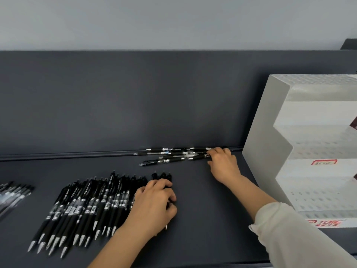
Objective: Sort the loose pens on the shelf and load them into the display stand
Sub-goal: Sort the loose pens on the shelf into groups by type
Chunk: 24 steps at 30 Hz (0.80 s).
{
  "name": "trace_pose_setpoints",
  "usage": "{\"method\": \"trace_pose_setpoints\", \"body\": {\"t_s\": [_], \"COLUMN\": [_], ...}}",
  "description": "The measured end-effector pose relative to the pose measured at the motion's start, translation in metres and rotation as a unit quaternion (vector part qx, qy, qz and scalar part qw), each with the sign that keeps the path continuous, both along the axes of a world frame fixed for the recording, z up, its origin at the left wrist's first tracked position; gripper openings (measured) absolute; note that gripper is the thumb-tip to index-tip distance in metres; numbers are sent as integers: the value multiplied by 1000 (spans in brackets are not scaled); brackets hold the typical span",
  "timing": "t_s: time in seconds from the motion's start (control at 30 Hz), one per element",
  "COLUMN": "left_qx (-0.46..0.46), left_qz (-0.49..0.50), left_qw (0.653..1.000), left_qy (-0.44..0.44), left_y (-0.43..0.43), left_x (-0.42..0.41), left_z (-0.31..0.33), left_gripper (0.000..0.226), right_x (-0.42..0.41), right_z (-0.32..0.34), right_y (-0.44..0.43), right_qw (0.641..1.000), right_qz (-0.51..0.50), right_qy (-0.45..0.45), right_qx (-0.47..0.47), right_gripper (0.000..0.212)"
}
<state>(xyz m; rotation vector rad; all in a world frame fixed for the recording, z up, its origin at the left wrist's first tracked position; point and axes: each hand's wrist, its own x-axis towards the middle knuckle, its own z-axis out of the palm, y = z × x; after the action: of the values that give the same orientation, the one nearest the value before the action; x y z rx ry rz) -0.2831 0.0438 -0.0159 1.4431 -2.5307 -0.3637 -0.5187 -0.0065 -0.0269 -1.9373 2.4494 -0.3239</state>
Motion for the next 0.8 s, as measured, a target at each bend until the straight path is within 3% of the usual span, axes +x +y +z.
{"method": "trace_pose_setpoints", "body": {"t_s": [0.37,0.5,0.6,0.8], "left_qx": [-71,-85,-60,11], "left_qz": [38,74,86,86], "left_qw": [996,994,992,990], "left_qy": [44,-2,-70,-107], "left_y": [-23,-49,-76,-113], "left_x": [14,22,25,31], "left_z": [12,19,21,12], "left_gripper": [27,32,35,35], "right_x": [16,23,30,46], "right_z": [0,5,4,4], "right_y": [14,31,46,67], "right_qw": [998,996,993,979], "right_qz": [63,89,112,196], "right_qy": [13,15,35,51], "right_qx": [-1,2,-5,-13], "right_gripper": [22,22,26,55]}}
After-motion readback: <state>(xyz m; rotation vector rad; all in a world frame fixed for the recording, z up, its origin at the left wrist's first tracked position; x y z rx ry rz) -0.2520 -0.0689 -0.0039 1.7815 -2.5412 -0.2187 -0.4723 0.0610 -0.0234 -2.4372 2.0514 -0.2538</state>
